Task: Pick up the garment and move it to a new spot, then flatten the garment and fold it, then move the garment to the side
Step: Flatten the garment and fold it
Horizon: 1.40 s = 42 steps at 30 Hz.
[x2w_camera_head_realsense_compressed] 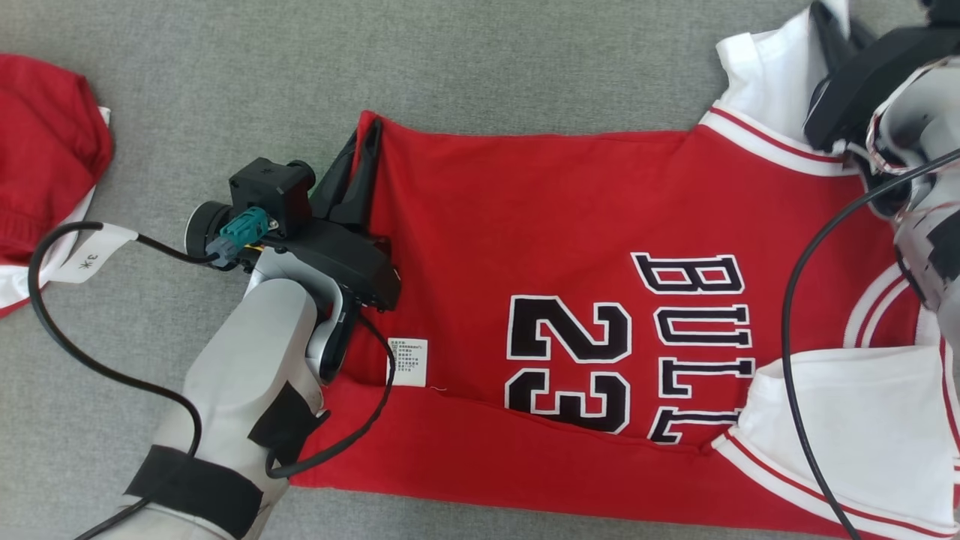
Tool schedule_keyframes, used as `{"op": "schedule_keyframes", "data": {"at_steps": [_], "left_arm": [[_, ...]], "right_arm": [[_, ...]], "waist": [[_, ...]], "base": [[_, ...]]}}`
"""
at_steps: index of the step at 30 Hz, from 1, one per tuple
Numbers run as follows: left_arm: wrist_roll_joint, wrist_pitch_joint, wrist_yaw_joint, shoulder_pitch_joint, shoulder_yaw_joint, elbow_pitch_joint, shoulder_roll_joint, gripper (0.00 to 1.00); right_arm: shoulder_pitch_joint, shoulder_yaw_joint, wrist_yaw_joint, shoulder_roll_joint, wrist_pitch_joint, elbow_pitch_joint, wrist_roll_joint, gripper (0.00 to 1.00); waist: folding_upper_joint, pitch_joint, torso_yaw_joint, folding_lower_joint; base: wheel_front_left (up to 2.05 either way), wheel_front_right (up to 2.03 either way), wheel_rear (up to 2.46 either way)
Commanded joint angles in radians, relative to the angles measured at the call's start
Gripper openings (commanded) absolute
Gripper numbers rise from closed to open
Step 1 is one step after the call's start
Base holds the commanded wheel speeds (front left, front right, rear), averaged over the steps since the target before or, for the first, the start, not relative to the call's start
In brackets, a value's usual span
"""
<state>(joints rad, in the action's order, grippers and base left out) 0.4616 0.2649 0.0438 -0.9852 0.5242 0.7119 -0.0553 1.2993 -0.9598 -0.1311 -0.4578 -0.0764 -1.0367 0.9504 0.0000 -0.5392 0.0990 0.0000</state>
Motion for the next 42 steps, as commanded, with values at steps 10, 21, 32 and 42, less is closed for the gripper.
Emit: {"op": "schedule_keyframes", "data": {"at_steps": [10,21,32,42], "left_arm": [[-0.041,-0.001,-0.008,0.046,-0.069,0.023,0.011,0.00],[-0.129,0.000,-0.049,0.120,-0.198,-0.050,0.004,0.00],[-0.213,0.000,-0.148,0.318,-0.306,-0.229,0.004,0.00],[-0.220,0.000,-0.173,0.466,-0.339,-0.251,-0.012,0.00]], "right_arm": [[-0.007,-0.010,0.001,-0.041,-0.108,0.076,0.099,0.00],[-0.140,-0.084,0.001,-0.162,-0.145,0.318,0.221,0.00],[-0.379,-0.163,0.001,-0.262,-0.181,0.529,0.326,0.00],[-0.555,-0.154,0.000,-0.289,-0.189,0.620,0.381,0.00]], "waist": [[0.0000,0.036,-0.059,0.0000],[0.0000,0.118,-0.097,0.0000],[0.0000,0.247,-0.101,0.0000],[0.0000,0.311,-0.119,0.0000]], "base": [[0.00,0.00,0.00],[0.00,0.00,0.00],[0.00,0.00,0.00],[0.00,0.00,0.00]]}}
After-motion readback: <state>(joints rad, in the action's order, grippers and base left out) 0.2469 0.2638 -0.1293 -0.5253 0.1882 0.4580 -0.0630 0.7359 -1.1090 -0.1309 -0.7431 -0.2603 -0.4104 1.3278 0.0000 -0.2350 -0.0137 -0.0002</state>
